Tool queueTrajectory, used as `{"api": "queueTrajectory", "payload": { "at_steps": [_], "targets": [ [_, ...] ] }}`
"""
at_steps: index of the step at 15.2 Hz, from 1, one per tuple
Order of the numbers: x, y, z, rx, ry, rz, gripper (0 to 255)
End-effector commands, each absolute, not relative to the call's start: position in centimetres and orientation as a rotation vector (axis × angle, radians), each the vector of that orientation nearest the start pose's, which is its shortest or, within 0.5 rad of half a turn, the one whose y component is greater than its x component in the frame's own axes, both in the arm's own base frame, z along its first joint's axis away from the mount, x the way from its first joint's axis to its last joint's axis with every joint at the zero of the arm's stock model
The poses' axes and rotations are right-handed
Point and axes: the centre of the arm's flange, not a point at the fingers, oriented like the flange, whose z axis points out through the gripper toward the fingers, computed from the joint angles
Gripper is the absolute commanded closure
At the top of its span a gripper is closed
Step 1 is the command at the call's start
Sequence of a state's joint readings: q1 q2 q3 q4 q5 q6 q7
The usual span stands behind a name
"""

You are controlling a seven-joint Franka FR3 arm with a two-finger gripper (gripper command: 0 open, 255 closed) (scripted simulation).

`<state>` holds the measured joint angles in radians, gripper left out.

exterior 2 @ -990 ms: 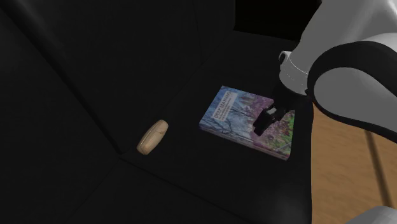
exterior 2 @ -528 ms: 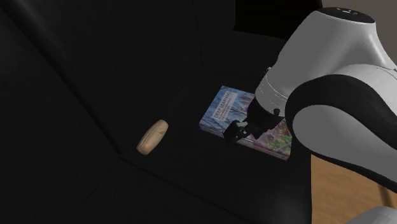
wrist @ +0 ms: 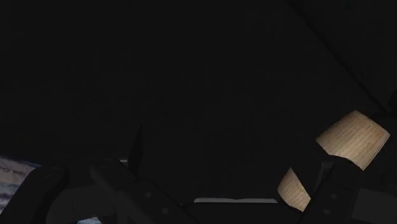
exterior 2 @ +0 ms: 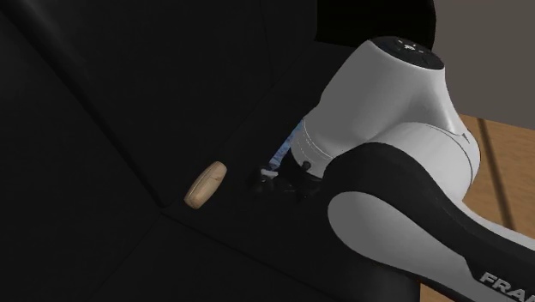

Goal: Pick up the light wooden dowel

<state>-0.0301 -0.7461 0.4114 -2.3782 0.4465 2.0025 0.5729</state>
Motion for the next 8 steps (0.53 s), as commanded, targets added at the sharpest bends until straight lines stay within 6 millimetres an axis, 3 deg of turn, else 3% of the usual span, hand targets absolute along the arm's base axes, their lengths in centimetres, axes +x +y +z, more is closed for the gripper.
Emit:
{"api": "queueTrajectory", "payload": {
  "at_steps": [1,8],
  "targets": [
    [33.7,21.5,58.6,-2.732,0.62,-0.35,0],
    [37.5,28.3,59.3,-2.522,0.925,-0.391,0]
  ]
}}
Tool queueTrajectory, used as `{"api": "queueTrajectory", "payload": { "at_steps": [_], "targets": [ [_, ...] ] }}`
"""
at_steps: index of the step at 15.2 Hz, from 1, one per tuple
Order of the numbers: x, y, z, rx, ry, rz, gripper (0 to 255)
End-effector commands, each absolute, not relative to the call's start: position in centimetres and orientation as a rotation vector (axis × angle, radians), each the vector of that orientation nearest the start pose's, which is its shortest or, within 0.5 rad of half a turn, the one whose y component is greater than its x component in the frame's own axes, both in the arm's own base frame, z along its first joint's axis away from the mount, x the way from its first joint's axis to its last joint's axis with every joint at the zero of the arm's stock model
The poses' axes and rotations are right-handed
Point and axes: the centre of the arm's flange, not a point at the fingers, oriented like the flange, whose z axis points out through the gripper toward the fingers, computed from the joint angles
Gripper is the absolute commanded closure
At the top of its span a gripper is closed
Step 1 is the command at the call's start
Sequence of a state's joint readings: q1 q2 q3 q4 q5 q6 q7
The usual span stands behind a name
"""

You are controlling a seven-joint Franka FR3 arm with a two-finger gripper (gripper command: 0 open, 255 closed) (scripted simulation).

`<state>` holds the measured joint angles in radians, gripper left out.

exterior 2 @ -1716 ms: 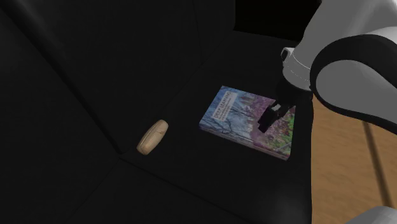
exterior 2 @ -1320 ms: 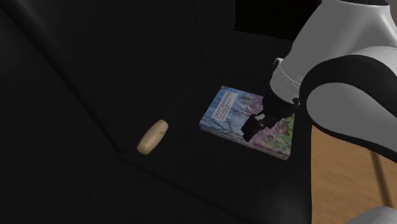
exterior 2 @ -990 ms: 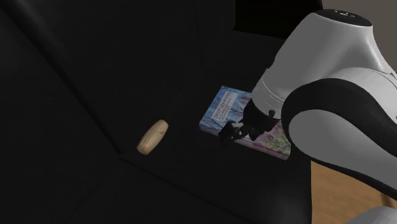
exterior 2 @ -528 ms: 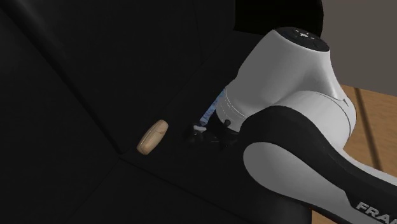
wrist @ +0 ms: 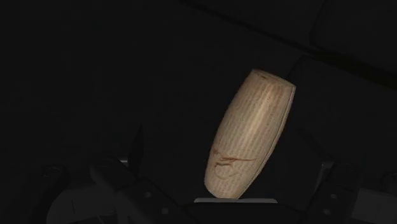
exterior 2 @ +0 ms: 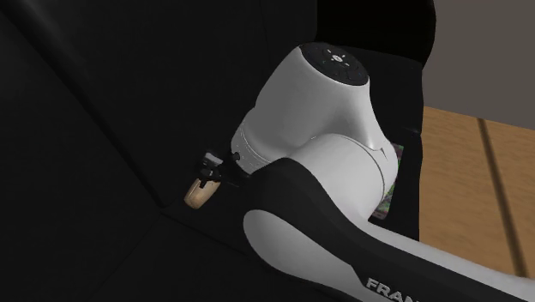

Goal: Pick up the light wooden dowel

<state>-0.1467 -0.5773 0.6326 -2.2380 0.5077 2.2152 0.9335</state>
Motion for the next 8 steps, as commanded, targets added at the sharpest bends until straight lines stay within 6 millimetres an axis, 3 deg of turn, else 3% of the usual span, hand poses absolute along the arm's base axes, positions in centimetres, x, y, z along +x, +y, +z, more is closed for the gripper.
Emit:
{"api": "queueTrajectory", "payload": {
  "at_steps": [1,4,8],
  "targets": [
    [38.2,29.1,59.5,-2.489,0.966,-0.396,0],
    [39.9,31.1,60.0,-2.411,1.06,-0.407,0],
    [39.9,31.1,57.9,-2.411,1.06,-0.407,0]
  ]
}}
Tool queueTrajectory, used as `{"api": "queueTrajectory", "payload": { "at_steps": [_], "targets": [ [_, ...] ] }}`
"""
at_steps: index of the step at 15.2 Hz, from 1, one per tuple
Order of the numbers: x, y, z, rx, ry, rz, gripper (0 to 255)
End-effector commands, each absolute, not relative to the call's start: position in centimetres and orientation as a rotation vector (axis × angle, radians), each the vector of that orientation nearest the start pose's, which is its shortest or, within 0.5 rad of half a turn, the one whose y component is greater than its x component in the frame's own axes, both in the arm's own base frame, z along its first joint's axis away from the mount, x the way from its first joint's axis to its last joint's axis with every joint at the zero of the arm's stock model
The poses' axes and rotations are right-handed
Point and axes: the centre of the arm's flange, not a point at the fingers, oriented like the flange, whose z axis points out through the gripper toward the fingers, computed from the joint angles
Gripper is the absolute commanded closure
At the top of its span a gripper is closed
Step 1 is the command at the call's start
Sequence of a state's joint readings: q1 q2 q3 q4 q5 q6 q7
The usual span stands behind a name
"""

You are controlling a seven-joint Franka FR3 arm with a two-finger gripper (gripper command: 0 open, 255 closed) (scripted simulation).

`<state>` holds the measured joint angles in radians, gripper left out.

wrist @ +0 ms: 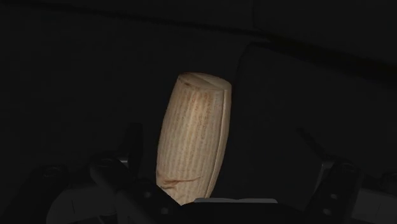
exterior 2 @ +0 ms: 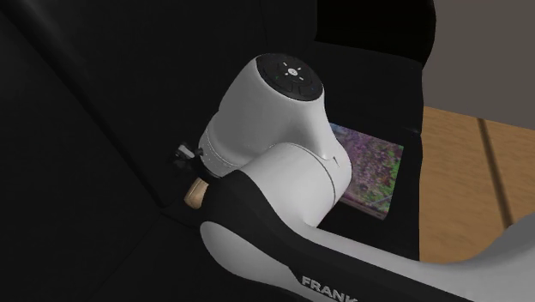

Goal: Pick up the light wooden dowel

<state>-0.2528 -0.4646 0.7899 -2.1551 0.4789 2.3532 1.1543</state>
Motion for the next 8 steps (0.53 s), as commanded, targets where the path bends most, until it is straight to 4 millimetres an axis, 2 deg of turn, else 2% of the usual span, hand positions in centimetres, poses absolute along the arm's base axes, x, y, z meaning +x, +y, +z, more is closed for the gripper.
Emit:
{"api": "queueTrajectory", "payload": {
  "at_steps": [1,3,5,6,8],
  "targets": [
    [39.9,31.1,57.4,-2.411,1.06,-0.407,0],
    [39.9,31.1,56.0,-2.411,1.06,-0.407,0],
    [39.9,31.1,56.0,-2.411,1.06,-0.407,0],
    [39.9,31.0,56.0,-2.411,1.06,-0.408,255],
    [39.9,31.0,56.0,-2.411,1.06,-0.408,255]
  ]
}}
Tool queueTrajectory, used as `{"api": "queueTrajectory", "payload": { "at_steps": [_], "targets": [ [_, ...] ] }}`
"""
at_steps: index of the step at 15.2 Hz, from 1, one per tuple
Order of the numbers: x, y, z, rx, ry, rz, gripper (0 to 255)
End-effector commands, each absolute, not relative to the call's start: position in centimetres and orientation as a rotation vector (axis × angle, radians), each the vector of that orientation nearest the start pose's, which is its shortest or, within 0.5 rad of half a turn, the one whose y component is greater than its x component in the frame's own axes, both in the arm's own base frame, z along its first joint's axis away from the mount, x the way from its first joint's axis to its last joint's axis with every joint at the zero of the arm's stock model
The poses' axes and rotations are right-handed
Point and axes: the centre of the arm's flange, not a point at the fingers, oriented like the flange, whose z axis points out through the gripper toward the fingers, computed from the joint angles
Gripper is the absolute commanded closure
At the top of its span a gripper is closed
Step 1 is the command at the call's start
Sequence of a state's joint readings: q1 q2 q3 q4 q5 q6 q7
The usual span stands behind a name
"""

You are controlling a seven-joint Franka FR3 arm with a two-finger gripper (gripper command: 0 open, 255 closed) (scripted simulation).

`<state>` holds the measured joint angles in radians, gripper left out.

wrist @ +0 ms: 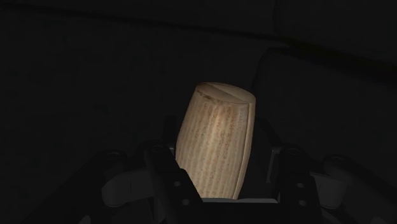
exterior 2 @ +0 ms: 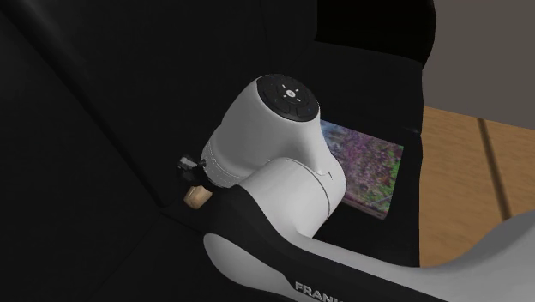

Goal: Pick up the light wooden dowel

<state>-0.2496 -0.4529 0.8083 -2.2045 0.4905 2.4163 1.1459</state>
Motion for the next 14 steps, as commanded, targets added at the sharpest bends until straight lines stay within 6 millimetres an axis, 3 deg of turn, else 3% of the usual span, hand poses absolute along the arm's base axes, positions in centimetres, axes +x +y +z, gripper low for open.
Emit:
{"api": "queueTrajectory", "payload": {
  "at_steps": [1,7,14],
  "targets": [
    [39.9,31.0,56.0,-2.411,1.06,-0.407,255],
    [39.9,31.1,56.0,-2.411,1.06,-0.407,255],
    [39.9,31.1,59.7,-2.411,1.06,-0.407,255]
  ]
}}
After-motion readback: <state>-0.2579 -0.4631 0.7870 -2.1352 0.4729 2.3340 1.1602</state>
